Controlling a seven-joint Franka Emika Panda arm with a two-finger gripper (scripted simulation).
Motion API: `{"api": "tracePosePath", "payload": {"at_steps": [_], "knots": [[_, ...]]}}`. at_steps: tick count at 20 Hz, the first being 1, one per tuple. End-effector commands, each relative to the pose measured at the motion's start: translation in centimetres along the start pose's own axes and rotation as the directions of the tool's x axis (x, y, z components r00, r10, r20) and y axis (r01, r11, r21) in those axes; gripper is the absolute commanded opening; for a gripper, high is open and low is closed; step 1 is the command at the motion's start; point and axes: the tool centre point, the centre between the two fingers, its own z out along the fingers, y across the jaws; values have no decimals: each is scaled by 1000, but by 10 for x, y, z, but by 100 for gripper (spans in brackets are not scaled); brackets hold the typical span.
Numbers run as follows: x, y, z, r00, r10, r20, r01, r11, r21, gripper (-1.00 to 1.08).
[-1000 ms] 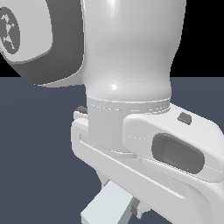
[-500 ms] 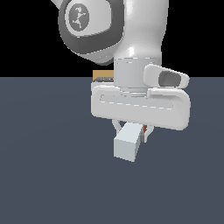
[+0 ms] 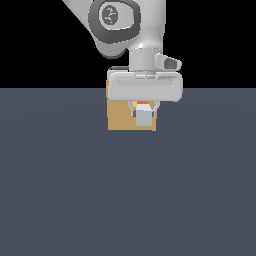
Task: Insert the peg into the horizontal hole in a box.
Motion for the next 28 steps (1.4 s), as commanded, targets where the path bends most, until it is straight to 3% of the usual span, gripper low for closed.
{"api": "tracePosePath", "payload": {"at_steps": [1,18,23,28], "knots": [[14,-4,-8,999,-36,0,36,999,-3,-100],[22,-6,-10,999,-49,0,49,999,0,-100],[46,-8,-10,999,-49,-1,49,999,-1,-100],[90,-11,-11,999,-49,-1,49,999,-2,-100]]}}
